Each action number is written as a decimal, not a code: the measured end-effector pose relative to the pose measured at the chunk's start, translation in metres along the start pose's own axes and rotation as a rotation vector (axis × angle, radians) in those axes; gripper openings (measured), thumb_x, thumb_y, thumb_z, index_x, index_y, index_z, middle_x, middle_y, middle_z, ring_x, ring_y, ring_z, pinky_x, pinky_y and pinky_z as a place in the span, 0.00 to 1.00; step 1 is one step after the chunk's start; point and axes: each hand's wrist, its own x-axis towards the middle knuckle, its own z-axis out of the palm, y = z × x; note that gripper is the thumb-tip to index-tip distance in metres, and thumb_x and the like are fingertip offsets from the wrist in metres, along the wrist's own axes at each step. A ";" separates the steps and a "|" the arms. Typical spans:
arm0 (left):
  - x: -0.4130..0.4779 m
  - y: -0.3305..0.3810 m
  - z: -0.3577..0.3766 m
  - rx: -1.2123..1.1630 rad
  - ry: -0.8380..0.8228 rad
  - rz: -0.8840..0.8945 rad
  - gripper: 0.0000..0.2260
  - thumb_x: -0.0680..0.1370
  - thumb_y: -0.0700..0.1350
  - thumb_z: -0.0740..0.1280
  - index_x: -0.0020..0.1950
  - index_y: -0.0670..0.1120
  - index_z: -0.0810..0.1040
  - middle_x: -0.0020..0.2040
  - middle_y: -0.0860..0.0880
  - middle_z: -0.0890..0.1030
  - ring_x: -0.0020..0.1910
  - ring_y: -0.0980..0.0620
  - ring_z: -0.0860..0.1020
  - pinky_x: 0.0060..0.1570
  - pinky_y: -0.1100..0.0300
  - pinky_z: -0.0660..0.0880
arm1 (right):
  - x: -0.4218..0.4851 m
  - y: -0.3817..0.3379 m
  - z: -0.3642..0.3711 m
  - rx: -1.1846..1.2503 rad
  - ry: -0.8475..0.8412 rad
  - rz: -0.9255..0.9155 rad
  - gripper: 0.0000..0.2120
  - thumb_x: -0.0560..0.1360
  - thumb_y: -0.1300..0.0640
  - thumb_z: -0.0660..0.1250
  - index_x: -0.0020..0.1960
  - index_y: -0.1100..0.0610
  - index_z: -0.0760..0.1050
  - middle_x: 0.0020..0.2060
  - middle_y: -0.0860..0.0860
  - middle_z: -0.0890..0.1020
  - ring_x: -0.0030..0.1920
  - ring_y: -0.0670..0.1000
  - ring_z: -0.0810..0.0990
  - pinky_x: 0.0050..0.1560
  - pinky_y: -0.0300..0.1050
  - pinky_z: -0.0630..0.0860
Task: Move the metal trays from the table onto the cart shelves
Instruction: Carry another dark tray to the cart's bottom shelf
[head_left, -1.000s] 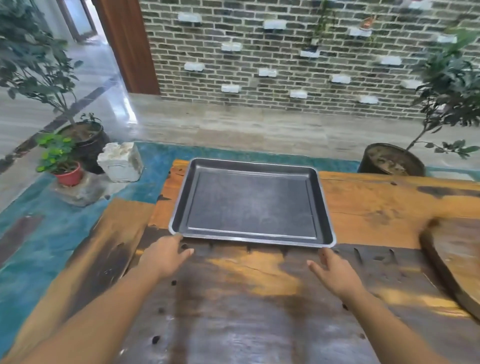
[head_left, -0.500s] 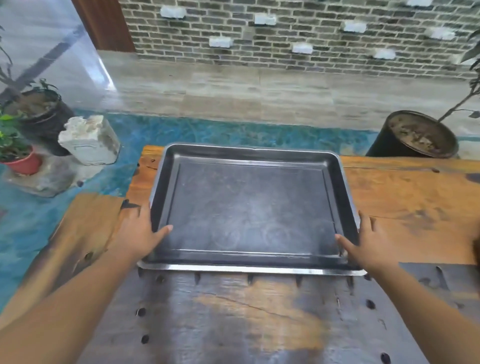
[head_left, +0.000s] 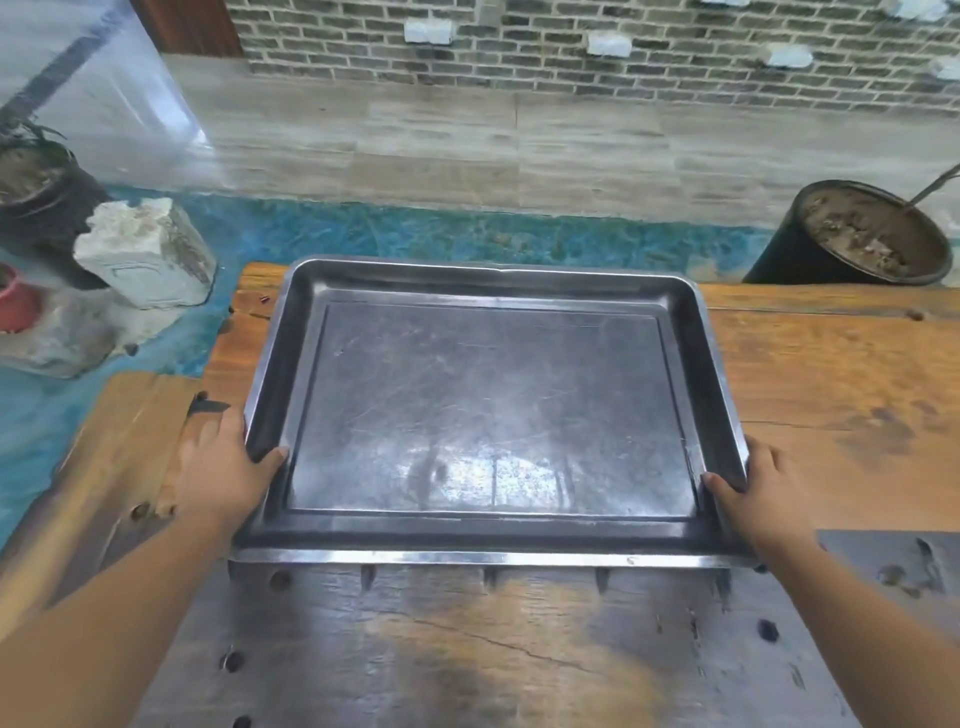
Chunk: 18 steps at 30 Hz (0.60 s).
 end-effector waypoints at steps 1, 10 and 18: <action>-0.001 -0.001 0.003 0.004 0.022 -0.002 0.18 0.74 0.51 0.73 0.52 0.43 0.69 0.51 0.38 0.75 0.55 0.34 0.71 0.52 0.42 0.69 | 0.000 0.001 0.003 0.004 0.023 -0.007 0.31 0.73 0.47 0.71 0.71 0.56 0.65 0.66 0.57 0.70 0.61 0.62 0.74 0.58 0.55 0.73; -0.009 0.001 0.004 -0.019 0.072 -0.013 0.15 0.76 0.50 0.70 0.50 0.42 0.68 0.52 0.36 0.75 0.54 0.32 0.71 0.51 0.41 0.69 | -0.001 0.001 0.007 0.045 0.056 0.004 0.17 0.75 0.49 0.69 0.57 0.60 0.71 0.64 0.56 0.71 0.55 0.60 0.76 0.48 0.46 0.68; -0.036 -0.010 0.002 -0.197 0.021 0.014 0.12 0.76 0.45 0.70 0.49 0.43 0.67 0.47 0.40 0.75 0.46 0.38 0.74 0.46 0.42 0.74 | -0.024 0.005 0.002 0.150 -0.001 0.019 0.16 0.75 0.54 0.70 0.58 0.61 0.73 0.64 0.58 0.73 0.56 0.61 0.76 0.55 0.52 0.73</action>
